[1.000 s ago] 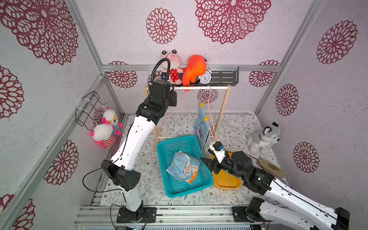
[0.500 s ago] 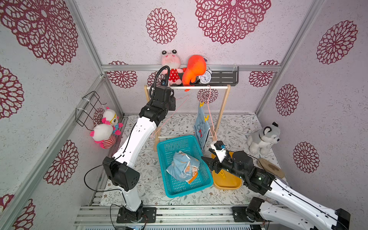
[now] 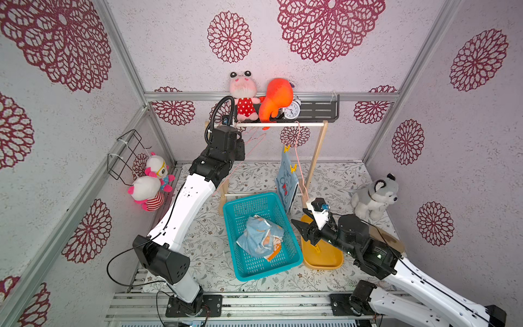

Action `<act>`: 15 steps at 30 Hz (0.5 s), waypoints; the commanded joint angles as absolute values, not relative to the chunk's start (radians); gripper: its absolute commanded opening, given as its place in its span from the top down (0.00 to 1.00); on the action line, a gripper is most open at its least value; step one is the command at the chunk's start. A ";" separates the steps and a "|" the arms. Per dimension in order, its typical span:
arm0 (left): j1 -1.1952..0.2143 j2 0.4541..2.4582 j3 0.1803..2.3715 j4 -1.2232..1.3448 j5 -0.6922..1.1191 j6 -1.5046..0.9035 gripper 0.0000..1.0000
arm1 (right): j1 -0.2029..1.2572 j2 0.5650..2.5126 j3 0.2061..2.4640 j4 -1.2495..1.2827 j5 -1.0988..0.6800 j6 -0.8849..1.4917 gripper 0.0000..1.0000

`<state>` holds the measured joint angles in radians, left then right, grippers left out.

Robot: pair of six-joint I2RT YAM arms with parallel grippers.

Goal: Remove the clothespins securing towels to the hanger
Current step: Place the hanger at the clothesline.

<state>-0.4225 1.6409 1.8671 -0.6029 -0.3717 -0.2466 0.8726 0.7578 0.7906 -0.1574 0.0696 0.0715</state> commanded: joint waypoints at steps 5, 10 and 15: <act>-0.448 1.534 1.861 -0.580 -0.342 -0.225 0.52 | 0.781 0.714 0.885 -0.204 0.170 0.077 0.37; -0.526 1.530 1.853 -0.561 -0.219 -0.255 0.52 | 0.662 0.753 0.910 -0.198 0.255 0.100 0.38; -0.616 1.545 1.843 -0.535 -0.221 -0.259 0.52 | 0.544 0.839 0.933 -0.159 0.250 0.112 0.39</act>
